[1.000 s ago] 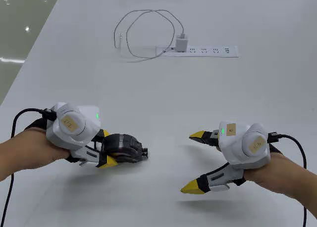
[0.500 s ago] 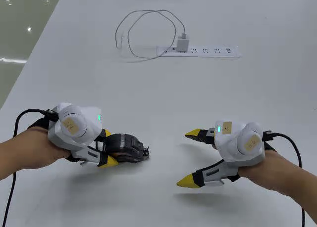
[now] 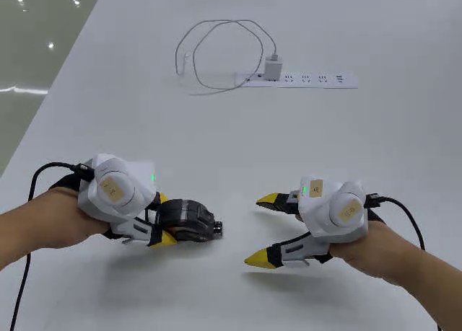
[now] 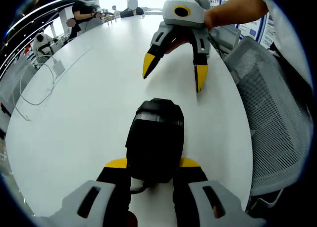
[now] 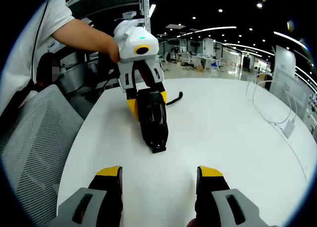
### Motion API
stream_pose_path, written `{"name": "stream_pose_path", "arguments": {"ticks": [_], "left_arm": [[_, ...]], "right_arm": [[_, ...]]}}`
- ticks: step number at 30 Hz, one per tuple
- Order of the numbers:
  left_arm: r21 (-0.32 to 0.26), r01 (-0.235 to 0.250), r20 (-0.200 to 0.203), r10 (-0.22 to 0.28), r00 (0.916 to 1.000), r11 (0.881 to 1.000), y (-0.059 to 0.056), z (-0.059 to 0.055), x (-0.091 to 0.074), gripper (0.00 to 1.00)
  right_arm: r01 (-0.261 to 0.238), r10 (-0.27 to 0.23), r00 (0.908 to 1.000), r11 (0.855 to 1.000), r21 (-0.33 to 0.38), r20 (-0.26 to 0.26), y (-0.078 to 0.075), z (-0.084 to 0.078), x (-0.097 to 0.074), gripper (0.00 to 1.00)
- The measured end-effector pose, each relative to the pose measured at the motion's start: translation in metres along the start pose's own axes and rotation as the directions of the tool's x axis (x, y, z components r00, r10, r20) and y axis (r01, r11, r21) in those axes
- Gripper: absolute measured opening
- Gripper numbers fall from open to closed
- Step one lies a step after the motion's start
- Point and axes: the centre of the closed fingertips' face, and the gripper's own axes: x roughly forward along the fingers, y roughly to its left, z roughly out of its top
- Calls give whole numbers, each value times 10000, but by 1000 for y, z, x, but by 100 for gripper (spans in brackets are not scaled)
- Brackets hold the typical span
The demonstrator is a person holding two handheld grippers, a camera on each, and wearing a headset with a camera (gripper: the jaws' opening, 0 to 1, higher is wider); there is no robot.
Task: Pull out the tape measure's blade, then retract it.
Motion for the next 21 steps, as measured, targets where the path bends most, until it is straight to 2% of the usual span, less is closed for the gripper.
{"name": "stream_pose_path", "arguments": {"ticks": [10,21], "left_arm": [[-117,37,17,-37,10000,9999,0,0,1,28],[-172,60,7,-60,10000,9998,0,0,2,28]], "right_arm": [[-108,110,9997,9999,-115,206,-3,8,15,50],[-241,250,9992,9992,-318,304,-2,10,28,40]]}}
